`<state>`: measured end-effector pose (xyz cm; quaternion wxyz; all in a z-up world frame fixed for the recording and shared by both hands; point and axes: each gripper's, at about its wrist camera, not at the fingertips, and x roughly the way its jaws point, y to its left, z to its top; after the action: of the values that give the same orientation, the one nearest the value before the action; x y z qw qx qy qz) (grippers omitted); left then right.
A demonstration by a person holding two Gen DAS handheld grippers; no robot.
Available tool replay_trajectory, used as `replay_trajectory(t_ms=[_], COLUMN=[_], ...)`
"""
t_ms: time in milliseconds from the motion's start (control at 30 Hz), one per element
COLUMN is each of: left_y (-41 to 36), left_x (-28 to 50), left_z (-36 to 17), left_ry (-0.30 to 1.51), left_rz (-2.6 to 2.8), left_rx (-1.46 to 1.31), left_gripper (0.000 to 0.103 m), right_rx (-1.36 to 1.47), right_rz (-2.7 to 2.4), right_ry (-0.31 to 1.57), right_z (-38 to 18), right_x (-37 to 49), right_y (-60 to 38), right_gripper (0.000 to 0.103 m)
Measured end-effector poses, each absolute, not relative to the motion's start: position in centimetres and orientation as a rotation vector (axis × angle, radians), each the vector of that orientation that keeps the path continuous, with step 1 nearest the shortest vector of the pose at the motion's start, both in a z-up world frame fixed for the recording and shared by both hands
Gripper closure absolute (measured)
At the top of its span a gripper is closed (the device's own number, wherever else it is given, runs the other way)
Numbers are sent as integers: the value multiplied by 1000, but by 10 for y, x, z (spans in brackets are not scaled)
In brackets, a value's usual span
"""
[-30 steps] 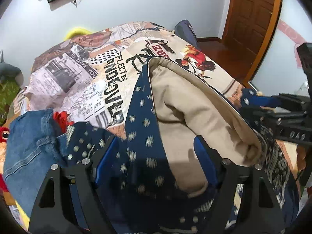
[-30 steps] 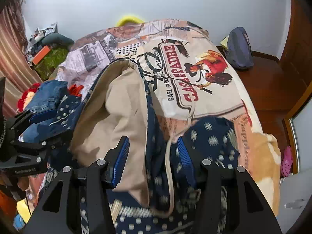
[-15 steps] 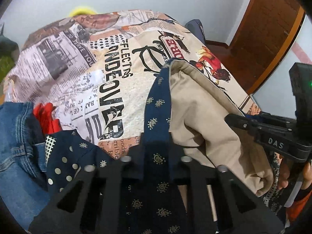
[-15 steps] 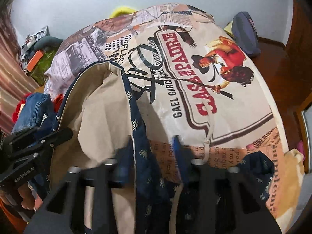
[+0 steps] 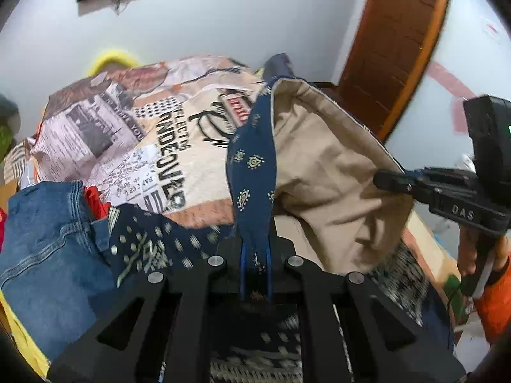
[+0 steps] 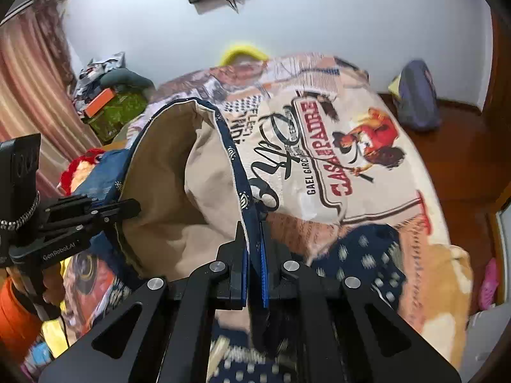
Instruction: Fold large clothes
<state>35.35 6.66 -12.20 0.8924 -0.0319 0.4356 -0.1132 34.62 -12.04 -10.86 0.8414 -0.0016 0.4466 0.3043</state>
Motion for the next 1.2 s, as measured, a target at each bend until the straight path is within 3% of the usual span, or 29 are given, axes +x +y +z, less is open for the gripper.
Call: replay_trajectory(t_ms=[233, 733, 967, 1200], left_y=[48, 50, 55, 62], left_x=[293, 217, 189, 186], left_z=[-131, -204, -171, -122], left_ry=[946, 1122, 1046, 922], left_rz=[-255, -199, -205, -202], left_rx=[-13, 18, 14, -18], left_gripper=[94, 90, 78, 78], right_rx=[10, -79, -122, -103], right_rz=[644, 623, 634, 679], right_ry=[957, 1142, 1110, 1001], right_z=[-108, -180, -160, -122], right_x=[291, 218, 200, 195], right_y=[-152, -167, -169, -166], right_gripper=[97, 93, 92, 92])
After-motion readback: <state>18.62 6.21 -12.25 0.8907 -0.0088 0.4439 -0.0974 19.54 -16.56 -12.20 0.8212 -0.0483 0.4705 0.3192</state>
